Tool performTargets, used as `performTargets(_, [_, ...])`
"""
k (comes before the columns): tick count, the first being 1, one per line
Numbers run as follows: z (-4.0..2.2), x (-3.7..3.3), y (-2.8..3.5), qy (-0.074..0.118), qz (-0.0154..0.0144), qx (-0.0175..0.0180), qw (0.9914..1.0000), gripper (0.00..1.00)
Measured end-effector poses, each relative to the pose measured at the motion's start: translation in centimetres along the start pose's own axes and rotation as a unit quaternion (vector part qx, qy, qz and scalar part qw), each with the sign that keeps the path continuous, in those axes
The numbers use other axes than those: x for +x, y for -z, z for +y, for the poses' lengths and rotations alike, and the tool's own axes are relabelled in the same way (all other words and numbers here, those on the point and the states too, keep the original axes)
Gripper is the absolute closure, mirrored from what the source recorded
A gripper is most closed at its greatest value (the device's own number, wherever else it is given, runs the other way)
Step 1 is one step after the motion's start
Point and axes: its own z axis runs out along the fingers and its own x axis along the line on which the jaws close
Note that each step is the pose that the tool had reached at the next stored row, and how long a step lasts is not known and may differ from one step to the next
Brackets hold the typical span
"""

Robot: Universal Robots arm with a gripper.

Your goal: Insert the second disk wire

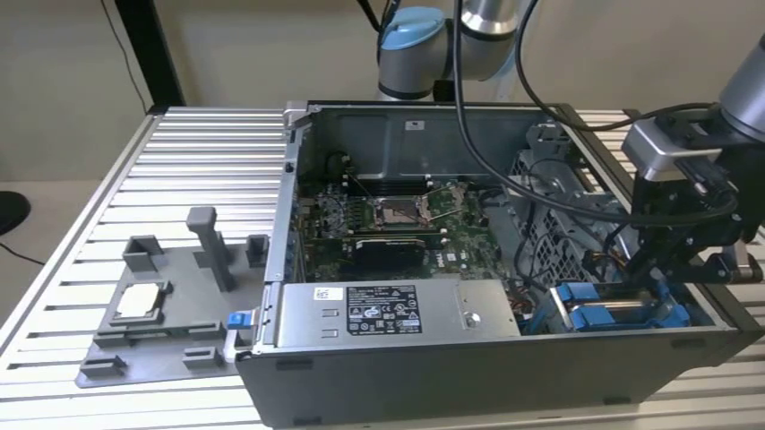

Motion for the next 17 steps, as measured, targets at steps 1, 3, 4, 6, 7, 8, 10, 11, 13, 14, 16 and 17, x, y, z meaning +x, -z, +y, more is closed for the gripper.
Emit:
performTargets(1, [0.0, 0.0, -0.03, 0.0, 0.0, 0.0, 1.0, 1.0])
performTargets(3, [0.0, 0.0, -0.07, 0.0, 0.0, 0.0, 1.0, 1.0])
performTargets(4, [0.0, 0.0, -0.09, 0.0, 0.0, 0.0, 1.0, 1.0])
performTargets(6, [0.0, 0.0, -0.12, -0.003, 0.0, 0.0001, 1.0, 1.0])
performTargets(7, [0.0, 0.0, -0.12, -0.005, 0.0001, 0.0001, 0.99999, 1.0])
performTargets(8, [0.0, 0.0, -0.13, -0.008, 0.0001, 0.0002, 0.99997, 1.0])
performTargets(10, [0.0, 0.0, -0.13, -0.011, 0.0002, 0.0003, 0.99993, 1.0])
performTargets(11, [0.0, 0.0, -0.13, -0.013, 0.0002, 0.0003, 0.99992, 1.0])
performTargets(13, [0.01, 0.0, -0.14, -0.015, 0.0002, 0.0004, 0.99989, 1.0])
performTargets(14, [0.0, 0.0, -0.14, -0.016, 0.0002, 0.0004, 0.99988, 1.0])
performTargets(16, [0.0, 0.0, -0.16, -0.017, 0.0002, 0.0004, 0.99986, 1.0])
performTargets(17, [0.01, 0.01, -0.18, -0.017, 0.0002, 0.0005, 0.99985, 1.0])
